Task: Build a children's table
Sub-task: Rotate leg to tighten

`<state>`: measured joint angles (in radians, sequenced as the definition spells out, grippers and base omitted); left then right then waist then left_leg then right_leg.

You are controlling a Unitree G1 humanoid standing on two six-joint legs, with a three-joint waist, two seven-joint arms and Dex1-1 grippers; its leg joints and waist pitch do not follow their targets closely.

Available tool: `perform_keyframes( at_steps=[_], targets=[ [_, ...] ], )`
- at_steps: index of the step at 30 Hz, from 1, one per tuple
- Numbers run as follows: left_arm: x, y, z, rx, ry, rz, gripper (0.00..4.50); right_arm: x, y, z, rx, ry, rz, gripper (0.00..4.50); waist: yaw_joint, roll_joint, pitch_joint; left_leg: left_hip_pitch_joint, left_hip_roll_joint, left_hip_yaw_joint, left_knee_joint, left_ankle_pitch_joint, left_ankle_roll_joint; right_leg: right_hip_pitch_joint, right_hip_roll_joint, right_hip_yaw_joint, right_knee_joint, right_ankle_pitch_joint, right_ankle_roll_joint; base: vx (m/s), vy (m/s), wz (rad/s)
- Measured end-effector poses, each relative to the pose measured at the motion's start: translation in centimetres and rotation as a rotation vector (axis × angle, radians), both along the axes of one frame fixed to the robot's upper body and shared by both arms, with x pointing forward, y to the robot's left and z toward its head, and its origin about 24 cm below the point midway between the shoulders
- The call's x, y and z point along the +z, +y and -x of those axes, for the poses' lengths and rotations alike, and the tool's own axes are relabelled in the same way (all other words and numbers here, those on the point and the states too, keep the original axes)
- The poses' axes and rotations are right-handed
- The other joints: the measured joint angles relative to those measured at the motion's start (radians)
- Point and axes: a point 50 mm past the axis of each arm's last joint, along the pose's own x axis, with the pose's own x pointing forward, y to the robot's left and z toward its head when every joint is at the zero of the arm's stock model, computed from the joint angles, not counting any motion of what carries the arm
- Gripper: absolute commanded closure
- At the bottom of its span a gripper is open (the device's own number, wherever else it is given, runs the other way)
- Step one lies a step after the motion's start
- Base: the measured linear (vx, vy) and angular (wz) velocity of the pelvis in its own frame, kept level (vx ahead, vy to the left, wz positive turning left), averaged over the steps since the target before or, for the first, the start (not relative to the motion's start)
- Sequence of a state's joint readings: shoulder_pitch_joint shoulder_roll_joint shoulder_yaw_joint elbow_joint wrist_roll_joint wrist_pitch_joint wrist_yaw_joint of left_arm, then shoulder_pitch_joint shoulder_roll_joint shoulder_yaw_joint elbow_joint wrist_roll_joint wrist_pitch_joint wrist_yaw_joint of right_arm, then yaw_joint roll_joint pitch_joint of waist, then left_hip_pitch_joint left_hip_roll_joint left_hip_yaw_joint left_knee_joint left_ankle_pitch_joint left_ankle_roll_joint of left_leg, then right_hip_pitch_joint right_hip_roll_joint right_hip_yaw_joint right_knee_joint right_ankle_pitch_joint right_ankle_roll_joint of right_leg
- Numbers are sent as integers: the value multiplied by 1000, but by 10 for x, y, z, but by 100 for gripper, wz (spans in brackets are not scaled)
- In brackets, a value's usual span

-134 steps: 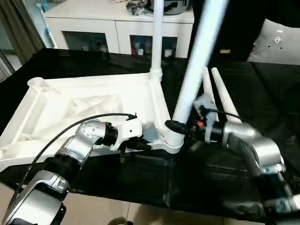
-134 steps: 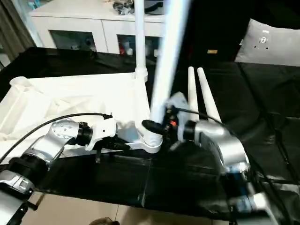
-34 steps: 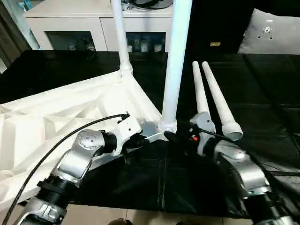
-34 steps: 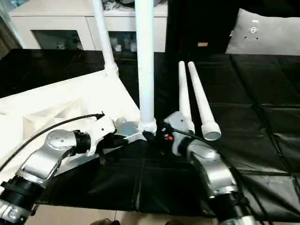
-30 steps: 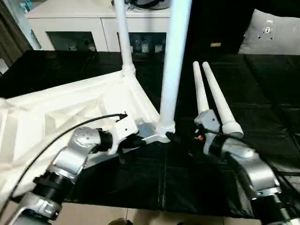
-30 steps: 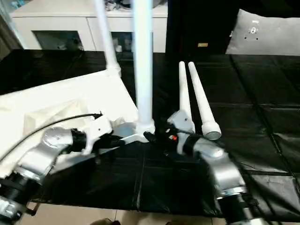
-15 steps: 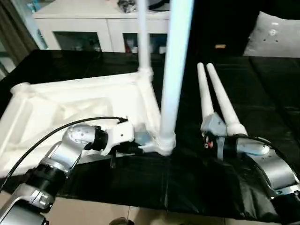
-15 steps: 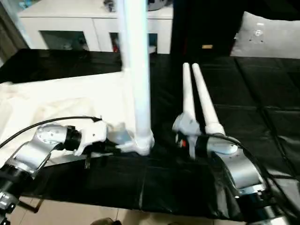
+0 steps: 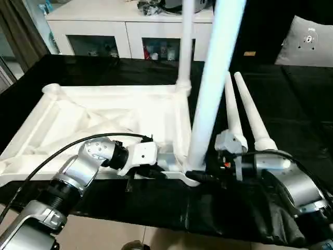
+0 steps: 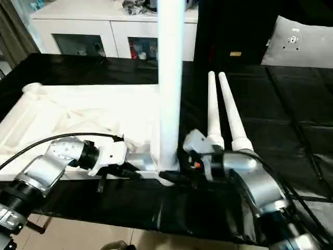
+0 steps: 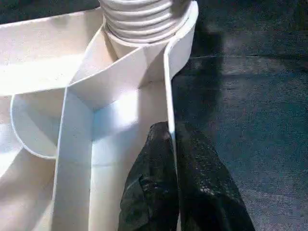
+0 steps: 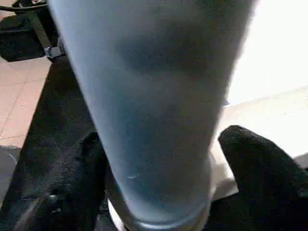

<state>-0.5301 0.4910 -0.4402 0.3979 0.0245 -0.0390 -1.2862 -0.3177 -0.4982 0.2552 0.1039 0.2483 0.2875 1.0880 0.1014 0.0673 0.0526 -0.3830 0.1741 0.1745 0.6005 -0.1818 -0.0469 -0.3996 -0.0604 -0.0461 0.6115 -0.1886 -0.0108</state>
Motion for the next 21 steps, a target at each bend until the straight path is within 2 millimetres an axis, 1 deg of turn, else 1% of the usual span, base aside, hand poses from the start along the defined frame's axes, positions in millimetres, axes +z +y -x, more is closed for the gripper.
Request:
perform_keyframes(
  at_steps=[2, 3, 5, 6, 10, 15, 18, 21],
  targets=[
    [0, 0, 0, -4, -1, 0, 450, -1, 0, 0, 1, 14, -8, 109, 0, 0, 0, 0, 0, 0, 0, 0, 0, 0, 0, 0, 0, 0, 0, 0, 0, 0],
    [0, 0, 0, -4, -1, 0, 450, -1, 0, 1, 4, 20, -13, 109, 0, 0, 0, 0, 0, 0, 0, 0, 0, 0, 0, 0, 0, 0, 0, 0, 0, 0],
    [0, 0, 0, -5, 0, -1, 450, -3, 0, 1, 4, 32, -20, 139, 0, 0, 0, 0, 0, 0, 0, 0, 0, 0, 0, 0, 0, 0, 0, 0, 0, 0],
    [0, 0, 0, -5, 1, -1, 450, -3, 0, 1, 5, 35, -20, 139, 0, 1, 0, 0, 0, 0, 0, 0, 0, 0, 0, 0, 0, 0, 0, 0, 0, 0],
    [-1, 1, -1, -7, 2, -1, 450, -4, 0, 1, 9, 41, -23, 172, 0, 1, -1, 0, 0, 0, 0, 0, 0, 0, 0, 0, 0, 0, 0, 0, 0, 0],
    [-1, 1, -1, -4, 5, 0, 450, -5, 1, 2, -3, 56, -37, 179, 0, 2, -1, 0, 0, 0, 0, 0, 0, 0, 0, 0, 1, 0, 0, 0, 0, 0],
    [-3, 3, 0, 46, 35, 21, 450, -9, 3, 2, -49, 92, -70, 180, -4, 6, -5, 1, 0, 0, 0, 0, 0, 0, 0, 0, 1, 0, 0, 0, 0, 0],
    [-6, 2, 0, 137, 61, 47, 450, -12, 11, 0, -125, 96, -92, 181, -13, 8, -7, 3, 0, 0, 1, 0, 0, 2, 0, 0, 2, 1, -1, 0, 0, 0]
  ],
)
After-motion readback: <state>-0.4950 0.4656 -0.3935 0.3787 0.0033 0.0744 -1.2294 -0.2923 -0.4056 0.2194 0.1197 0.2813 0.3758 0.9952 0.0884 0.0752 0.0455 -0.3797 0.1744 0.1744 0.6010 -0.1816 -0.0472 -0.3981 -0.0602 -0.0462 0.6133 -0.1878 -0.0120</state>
